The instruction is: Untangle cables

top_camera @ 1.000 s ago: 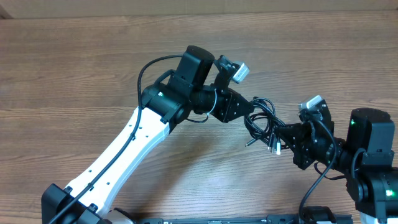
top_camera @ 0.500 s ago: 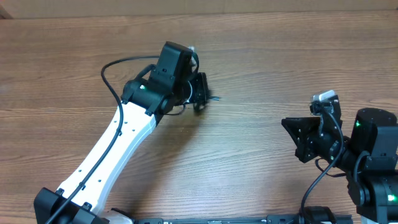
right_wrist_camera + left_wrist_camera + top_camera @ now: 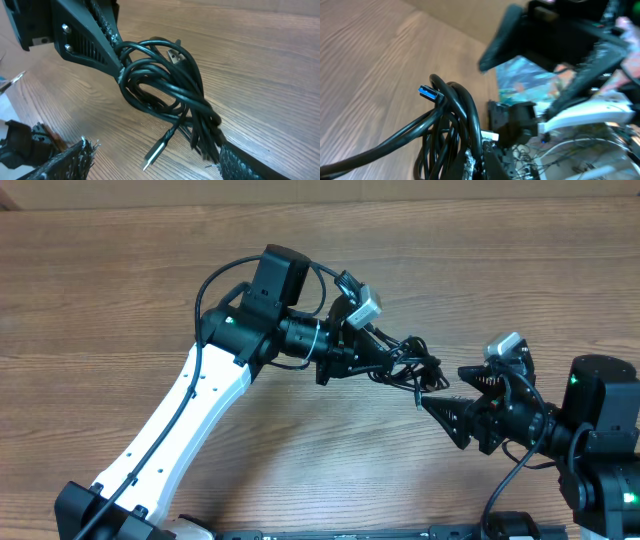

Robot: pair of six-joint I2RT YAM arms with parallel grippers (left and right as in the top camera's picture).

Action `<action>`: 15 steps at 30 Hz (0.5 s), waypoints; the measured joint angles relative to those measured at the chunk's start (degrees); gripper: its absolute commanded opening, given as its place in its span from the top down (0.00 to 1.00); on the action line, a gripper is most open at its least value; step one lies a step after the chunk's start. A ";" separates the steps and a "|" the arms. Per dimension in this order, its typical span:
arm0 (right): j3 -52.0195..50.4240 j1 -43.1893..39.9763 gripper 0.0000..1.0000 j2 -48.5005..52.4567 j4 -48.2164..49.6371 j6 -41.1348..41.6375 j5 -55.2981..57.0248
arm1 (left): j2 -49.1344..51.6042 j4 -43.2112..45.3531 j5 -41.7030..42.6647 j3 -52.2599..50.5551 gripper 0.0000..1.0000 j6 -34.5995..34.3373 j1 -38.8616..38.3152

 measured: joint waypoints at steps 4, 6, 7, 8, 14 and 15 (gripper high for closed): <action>0.00 0.00 0.22 0.00 0.00 -2.54 -0.98 | 0.00 0.20 6.27 0.00 0.96 1.64 0.00; 0.00 0.00 0.21 0.00 0.15 -5.35 -0.85 | 0.00 0.20 8.70 0.00 0.96 1.75 0.00; 0.00 0.00 0.22 0.00 0.74 -7.08 -0.31 | 0.00 0.20 9.60 0.00 0.96 1.77 0.00; 0.00 0.00 0.22 0.00 1.51 -8.41 0.50 | 0.00 0.20 10.29 0.00 0.96 1.77 0.00; 0.00 0.00 0.25 0.00 4.76 -15.10 3.80 | 0.00 -0.02 12.07 0.00 0.96 1.77 -0.35; 0.00 0.00 0.31 0.00 5.05 -15.96 3.93 | 0.00 -0.02 12.26 0.00 0.96 1.77 -1.01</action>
